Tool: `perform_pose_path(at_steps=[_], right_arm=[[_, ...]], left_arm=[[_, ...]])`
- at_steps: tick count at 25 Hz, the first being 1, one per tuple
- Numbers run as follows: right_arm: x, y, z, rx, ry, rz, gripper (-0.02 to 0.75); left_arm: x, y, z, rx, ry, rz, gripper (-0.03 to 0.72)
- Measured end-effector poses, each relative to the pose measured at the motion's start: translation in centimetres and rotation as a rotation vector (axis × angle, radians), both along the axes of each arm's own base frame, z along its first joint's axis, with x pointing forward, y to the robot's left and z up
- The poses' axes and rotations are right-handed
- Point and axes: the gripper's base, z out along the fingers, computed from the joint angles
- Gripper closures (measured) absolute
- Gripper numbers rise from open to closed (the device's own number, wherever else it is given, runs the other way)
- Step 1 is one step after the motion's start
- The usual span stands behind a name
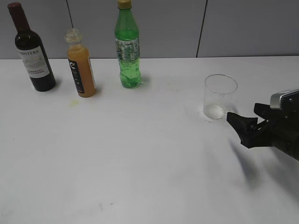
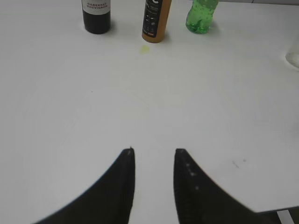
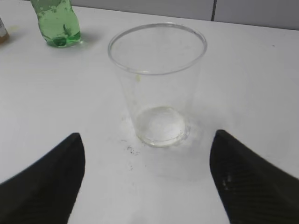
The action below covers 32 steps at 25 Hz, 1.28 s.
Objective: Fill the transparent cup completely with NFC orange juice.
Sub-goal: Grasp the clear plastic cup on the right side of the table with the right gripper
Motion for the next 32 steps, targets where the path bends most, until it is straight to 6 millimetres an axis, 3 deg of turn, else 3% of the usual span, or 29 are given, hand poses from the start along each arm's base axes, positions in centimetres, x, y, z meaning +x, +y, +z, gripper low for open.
perform_pose_path(at_steps=[32], right_arm=[[5.6,0.8,-4.4,-0.012,0.013,0.079,0.066]], left_arm=[[0.0,0.0,0.0,0.000,0.000,0.000,0.455]])
